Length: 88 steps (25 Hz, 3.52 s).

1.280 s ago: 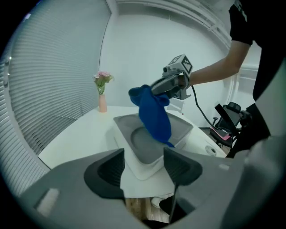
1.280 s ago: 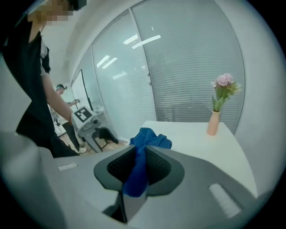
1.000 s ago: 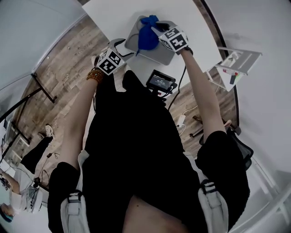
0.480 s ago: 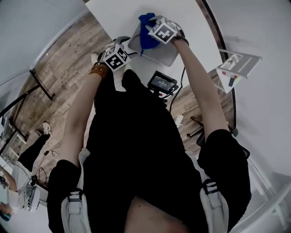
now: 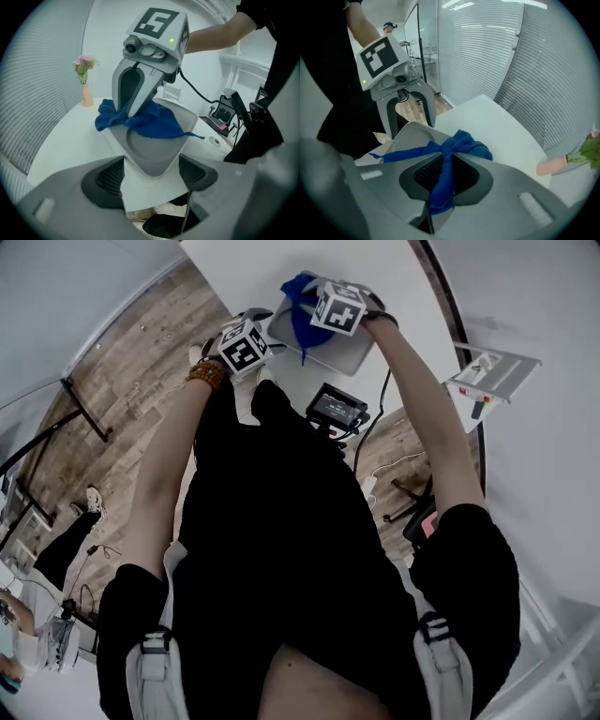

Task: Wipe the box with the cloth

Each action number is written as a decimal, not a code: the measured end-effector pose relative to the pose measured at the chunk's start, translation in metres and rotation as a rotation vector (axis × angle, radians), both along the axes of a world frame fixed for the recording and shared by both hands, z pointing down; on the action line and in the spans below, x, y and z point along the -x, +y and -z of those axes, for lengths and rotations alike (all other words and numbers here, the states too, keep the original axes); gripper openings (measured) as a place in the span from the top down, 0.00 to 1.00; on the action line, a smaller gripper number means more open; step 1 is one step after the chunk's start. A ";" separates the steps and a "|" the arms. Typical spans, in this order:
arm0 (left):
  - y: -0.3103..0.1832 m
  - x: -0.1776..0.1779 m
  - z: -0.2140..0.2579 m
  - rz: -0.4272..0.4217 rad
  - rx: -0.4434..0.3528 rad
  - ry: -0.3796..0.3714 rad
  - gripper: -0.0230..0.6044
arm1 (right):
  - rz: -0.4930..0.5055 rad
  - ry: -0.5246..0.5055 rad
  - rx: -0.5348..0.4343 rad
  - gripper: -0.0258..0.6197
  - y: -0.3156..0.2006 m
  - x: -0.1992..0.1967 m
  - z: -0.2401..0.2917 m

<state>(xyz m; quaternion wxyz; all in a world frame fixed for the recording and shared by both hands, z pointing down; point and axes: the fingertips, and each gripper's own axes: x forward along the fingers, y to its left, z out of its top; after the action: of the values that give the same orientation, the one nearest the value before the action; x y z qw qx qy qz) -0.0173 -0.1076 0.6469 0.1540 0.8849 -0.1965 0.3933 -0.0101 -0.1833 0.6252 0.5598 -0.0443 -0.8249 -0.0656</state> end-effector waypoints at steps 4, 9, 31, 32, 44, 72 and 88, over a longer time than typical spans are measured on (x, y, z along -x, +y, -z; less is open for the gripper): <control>0.001 0.002 0.001 0.008 -0.032 -0.003 0.37 | 0.049 0.031 -0.004 0.83 0.009 -0.019 0.000; 0.001 0.000 -0.003 0.014 -0.072 -0.060 0.39 | 0.065 0.073 -0.061 0.83 -0.004 -0.043 -0.004; 0.008 -0.001 -0.001 0.107 -0.075 -0.040 0.41 | -0.088 -0.176 -0.109 0.82 -0.004 0.005 0.006; 0.008 0.000 0.000 0.114 -0.077 -0.041 0.41 | -0.064 -0.181 -0.134 0.82 -0.001 0.005 0.007; 0.008 0.001 -0.002 0.125 -0.070 -0.045 0.41 | 0.124 -0.228 -0.080 0.84 0.082 0.032 -0.005; 0.002 0.024 -0.001 0.200 -0.080 -0.020 0.47 | -0.185 -0.407 -0.041 0.62 -0.002 0.022 0.035; 0.000 0.021 0.000 0.173 -0.096 -0.028 0.47 | -0.372 -0.297 -0.179 0.80 -0.069 -0.032 0.029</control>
<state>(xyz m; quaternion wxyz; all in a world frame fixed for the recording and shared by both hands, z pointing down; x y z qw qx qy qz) -0.0385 -0.1075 0.6465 0.1421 0.8654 -0.2928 0.3810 0.0220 -0.2518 0.5961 0.4365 0.1683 -0.8829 -0.0401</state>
